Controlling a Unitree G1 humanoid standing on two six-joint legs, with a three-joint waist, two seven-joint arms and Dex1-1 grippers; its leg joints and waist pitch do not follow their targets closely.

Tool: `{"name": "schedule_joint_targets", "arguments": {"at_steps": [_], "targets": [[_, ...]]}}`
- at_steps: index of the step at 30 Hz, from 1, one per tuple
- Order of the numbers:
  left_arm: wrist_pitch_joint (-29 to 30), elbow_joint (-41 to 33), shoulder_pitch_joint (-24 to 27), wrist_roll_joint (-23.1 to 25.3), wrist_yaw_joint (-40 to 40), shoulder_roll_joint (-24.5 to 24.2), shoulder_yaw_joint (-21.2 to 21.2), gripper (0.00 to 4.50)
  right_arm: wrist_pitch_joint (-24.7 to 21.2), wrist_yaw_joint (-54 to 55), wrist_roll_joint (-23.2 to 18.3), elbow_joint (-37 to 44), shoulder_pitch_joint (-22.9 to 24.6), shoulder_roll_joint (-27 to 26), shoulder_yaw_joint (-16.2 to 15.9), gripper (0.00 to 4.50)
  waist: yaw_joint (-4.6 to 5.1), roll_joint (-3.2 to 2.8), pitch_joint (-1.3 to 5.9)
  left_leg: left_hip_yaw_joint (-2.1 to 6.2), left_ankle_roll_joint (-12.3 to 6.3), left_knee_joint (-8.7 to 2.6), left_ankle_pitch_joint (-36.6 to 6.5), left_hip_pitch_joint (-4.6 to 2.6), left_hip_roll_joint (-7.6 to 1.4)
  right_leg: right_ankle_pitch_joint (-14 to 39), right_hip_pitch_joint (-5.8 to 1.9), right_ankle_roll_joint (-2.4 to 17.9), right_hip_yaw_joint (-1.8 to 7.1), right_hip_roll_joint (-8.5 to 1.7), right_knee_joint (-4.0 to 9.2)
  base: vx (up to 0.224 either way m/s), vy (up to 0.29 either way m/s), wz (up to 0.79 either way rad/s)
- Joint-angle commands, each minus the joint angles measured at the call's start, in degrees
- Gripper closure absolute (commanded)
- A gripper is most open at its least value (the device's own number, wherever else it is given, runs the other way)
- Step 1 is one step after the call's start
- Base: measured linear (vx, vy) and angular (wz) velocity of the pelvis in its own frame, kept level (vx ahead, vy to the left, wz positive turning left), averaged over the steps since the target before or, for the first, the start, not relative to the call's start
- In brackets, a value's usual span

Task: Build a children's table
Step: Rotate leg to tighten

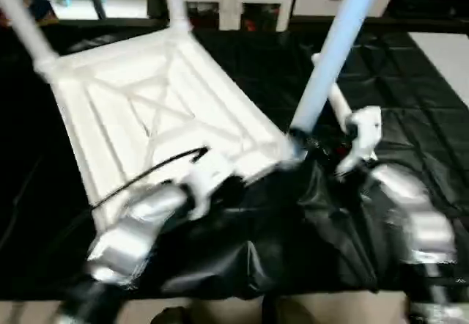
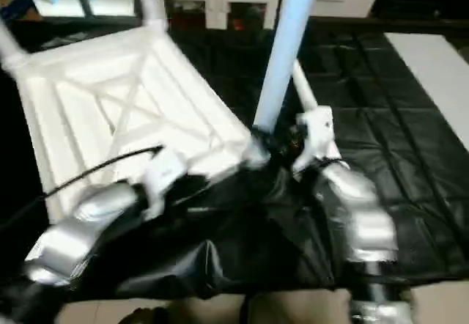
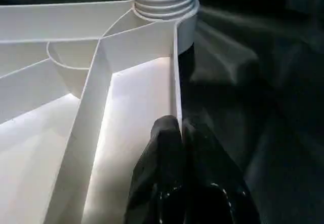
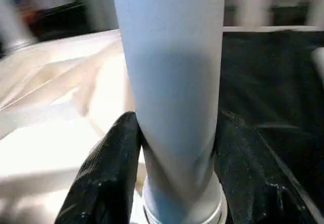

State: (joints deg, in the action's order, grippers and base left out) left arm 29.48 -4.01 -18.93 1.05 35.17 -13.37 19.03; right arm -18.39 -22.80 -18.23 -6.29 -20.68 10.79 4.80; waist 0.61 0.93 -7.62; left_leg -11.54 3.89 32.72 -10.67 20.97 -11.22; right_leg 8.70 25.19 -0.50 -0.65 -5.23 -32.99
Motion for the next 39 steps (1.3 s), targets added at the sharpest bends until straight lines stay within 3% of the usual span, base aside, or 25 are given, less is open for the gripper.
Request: {"name": "schedule_joint_targets", "arguments": {"at_steps": [1, 3, 4, 5, 8, 9, 10, 11, 12, 13, 14, 15, 16, 17, 18, 19, 20, 25, 31, 39], "targets": [[1.7, 2.4, 0.4, -0.3, -1.4, 3.9, 5.7, 4.5, -3.7, 8.4, 1.6, -7.9, 1.3, -3.0, 1.2, 2.67, -0.02, -0.13, 2.23, 0.73, 0.8, -4.61, -20.7, -0.55, -0.84, 27.6, -1.22, 6.0, 0.94, -0.92, 5.07, 0.0, 0.0, 0.0], [1.1, 3.1, -1.0, -0.6, -1.7, 7.6, 7.4, 4.5, -2.8, 8.8, 2.9, -8.5, 0.7, -6.3, -2.1, 2.67, -0.04, 0.1, 2.39, 1.04, 1.06, -4.63, -22.8, -0.73, -0.66, 29.3, -1.1, 4.3, 0.79, -0.81, 5.36, 0.0, 0.0, 0.0], [1.0, 3.1, -1.1, -0.6, -1.6, 7.7, 7.5, 4.5, -2.8, 8.6, 2.9, -8.5, 0.7, -6.4, -2.3, 2.67, -0.08, -0.19, 2.39, 1.12, 0.99, -4.75, -23.1, -0.69, -0.65, 29.3, -1.11, 4.0, 0.78, -0.85, 5.41, 0.0, 0.0, 0.0], [1.1, 2.8, -1.3, -0.7, -1.1, 8.2, 8.0, 4.5, -2.7, 8.5, 3.2, -8.2, 0.4, -7.1, -3.1, 2.67, -0.02, -0.03, 2.36, 1.27, 0.78, -4.9, -23.7, -0.51, -0.64, 29.1, -1.18, 3.5, 0.69, -0.82, 5.48, 0.0, 0.0, 0.0], [-1.4, 0.4, 0.2, -1.7, 3.7, 3.4, 7.0, 4.5, 2.2, -1.2, 5.8, -4.4, 0.4, -1.2, -7.6, 2.67, -0.11, -0.02, 2.65, 1.43, 0.24, -5.04, -22.7, -0.16, -0.74, 26.8, -1.6, 3.2, 0.59, -0.91, 5.34, 0.0, 0.0, 0.0], [-4.8, -0.7, 1.6, -2.4, 7.0, -0.4, 6.0, 4.5, 4.7, -7.3, 5.7, -1.8, 1.0, 3.1, -8.4, 2.67, -0.26, -0.01, 2.83, 1.66, -0.53, -5.09, -21.2, 0.27, -0.75, 24.3, -2.27, 3.5, 0.48, -1.02, 5.02, 0.0, 0.0, 0.0], [-6.1, -1.8, 2.9, -3.7, 9.8, -3.3, 4.8, 4.5, 5.1, -11.6, 3.8, -0.1, 1.3, 5.7, -7.3, 2.67, -0.11, 0.01, 3.01, 1.55, -1.72, -5.04, -18.8, 0.66, -0.89, 20.1, -2.7, 4.7, 0.64, -1.14, 4.58, 0.0, 0.0, 0.0], [-6.7, -2.5, 3.8, -4.5, 11.6, -5.1, 3.9, 4.5, 5.3, -14.3, 2.4, 0.9, 1.5, 7.2, -6.5, 2.33, 0.0, 0.02, 2.86, 1.46, -2.41, -5.11, -18.5, 0.76, -1.01, 18.8, -2.62, 5.6, 0.66, -1.04, 4.49, 0.0, 0.0, 0.0], [-6.8, -2.7, 4.1, -4.6, 12.1, -5.8, 3.5, 4.5, 5.1, -15.2, 2.0, 1.0, 1.5, 7.9, -6.1, 2.12, -0.06, -0.09, 2.89, 1.32, -3.02, -4.97, -18.2, 0.55, -1.03, 17.9, -2.48, 6.4, 0.66, -1.01, 4.49, 0.0, 0.0, 0.0], [-7.3, -3.3, 5.6, -5.1, 14.4, -9.0, 1.6, 4.5, 4.2, -19.4, 0.1, 1.8, 1.6, 11.5, -4.0, 1.99, -0.13, -0.09, 3.14, 0.88, -4.22, -4.48, -15.4, 0.08, -1.08, 13.4, -2.55, 9.6, 0.82, -1.0, 4.05, 0.068, -0.016, 0.04], [-7.3, -3.3, 5.7, -5.1, 14.5, -9.2, 1.4, 4.5, 4.1, -19.7, 0.1, 1.8, 1.6, 11.8, -4.0, 1.96, -0.26, -0.13, 3.29, 0.76, -4.73, -4.28, -13.3, -0.02, -1.07, 10.5, -2.66, 10.7, 0.86, -0.93, 3.7, 0.068, -0.016, 0.04], [-7.3, -3.7, 6.8, -5.4, 16.0, -11.4, 0.0, 4.5, 3.3, -22.8, 0.0, 1.8, 1.8, 15.3, -3.3, 1.89, -0.46, -0.36, 3.28, 0.4, -6.29, -4.04, -9.7, -0.32, -1.15, 5.2, -2.59, 13.0, 0.88, -0.76, 3.28, 0.075, -0.012, 0.05], [-7.5, -3.8, 7.5, -5.9, 17.0, -12.5, -0.7, 4.5, 3.3, -25.1, -0.2, 1.7, 2.0, 17.2, -3.1, 1.78, -0.51, -0.37, 3.3, 0.37, -6.98, -3.9, -8.0, -0.13, -1.17, 2.9, -2.81, 13.9, 0.85, -0.72, 2.91, 0.059, -0.005, 0.03], [-7.5, -4.3, 8.5, -6.7, 18.8, -14.2, -1.4, 4.5, 3.1, -28.8, -1.8, 2.1, 2.4, 19.4, -2.0, 1.65, -1.0, -0.5, 3.5, 0.11, -8.75, -3.6, -4.7, -0.46, -1.23, -2.0, -2.97, 15.9, 0.84, -0.69, 2.33, 0.059, -0.005, 0.03], [-7.5, -4.4, 8.7, -6.9, 19.1, -14.5, -1.6, 4.5, 3.0, -29.3, -2.2, 2.2, 2.4, 19.7, -1.8, 1.57, -1.0, -0.5, 3.5, 0.11, -8.75, -3.6, -4.7, -0.46, -1.23, -2.0, -2.97, 15.9, 0.84, -0.69, 2.33, 0.0, 0.0, 0.0], [-7.6, -4.6, 9.1, -7.2, 19.5, -15.0, -1.9, 4.5, 3.2, -30.4, -2.7, 2.3, 2.5, 20.3, -1.2, 1.57, -1.31, -0.44, 3.42, -0.06, -10.07, -3.47, -2.6, -0.48, -1.31, -4.5, -2.98, 17.3, 0.89, -0.78, 2.04, 0.0, 0.0, 0.0], [-8.3, -4.6, 9.3, -7.8, 19.3, -15.9, -1.9, 4.5, 4.3, -31.6, -3.6, 1.7, 2.2, 21.8, -1.2, 1.37, -1.54, -0.44, 3.43, -0.05, -10.3, -3.43, -2.2, -0.56, -1.32, -4.1, -3.05, 17.6, 0.84, -0.82, 2.01, 0.0, 0.0, 0.0], [-9.0, -4.7, 9.4, -8.5, 19.6, -16.5, -1.9, 4.5, 5.6, -33.3, -3.3, 0.2, 1.5, 22.6, -1.7, 1.37, -1.81, -0.32, 3.19, -0.11, -9.29, -3.56, -4.8, -0.69, -1.49, 1.4, -2.95, 17.3, 0.94, -1.04, 2.39, 0.0, 0.0, 0.0], [-9.0, -5.0, 9.2, -8.8, 19.5, -16.0, -1.3, 4.5, 5.0, -34.0, -3.8, -0.3, 1.8, 21.5, -2.8, 2.03, -2.08, -0.19, 2.94, 0.0, -6.35, -3.82, -9.2, -0.68, -1.44, 8.0, -2.79, 15.2, 1.14, -1.1, 2.91, 0.0, 0.0, 0.0], [-9.0, -4.8, 8.8, -9.1, 19.0, -16.1, -1.0, 4.5, 3.7, -30.6, -4.3, -0.9, 2.0, 19.9, -1.9, 2.59, -1.98, -0.2, 3.05, 0.05, -6.07, -3.76, -8.7, -0.51, -1.3, 6.8, -2.84, 15.1, 1.11, -0.96, 2.79, 0.0, 0.0, 0.0]]}}
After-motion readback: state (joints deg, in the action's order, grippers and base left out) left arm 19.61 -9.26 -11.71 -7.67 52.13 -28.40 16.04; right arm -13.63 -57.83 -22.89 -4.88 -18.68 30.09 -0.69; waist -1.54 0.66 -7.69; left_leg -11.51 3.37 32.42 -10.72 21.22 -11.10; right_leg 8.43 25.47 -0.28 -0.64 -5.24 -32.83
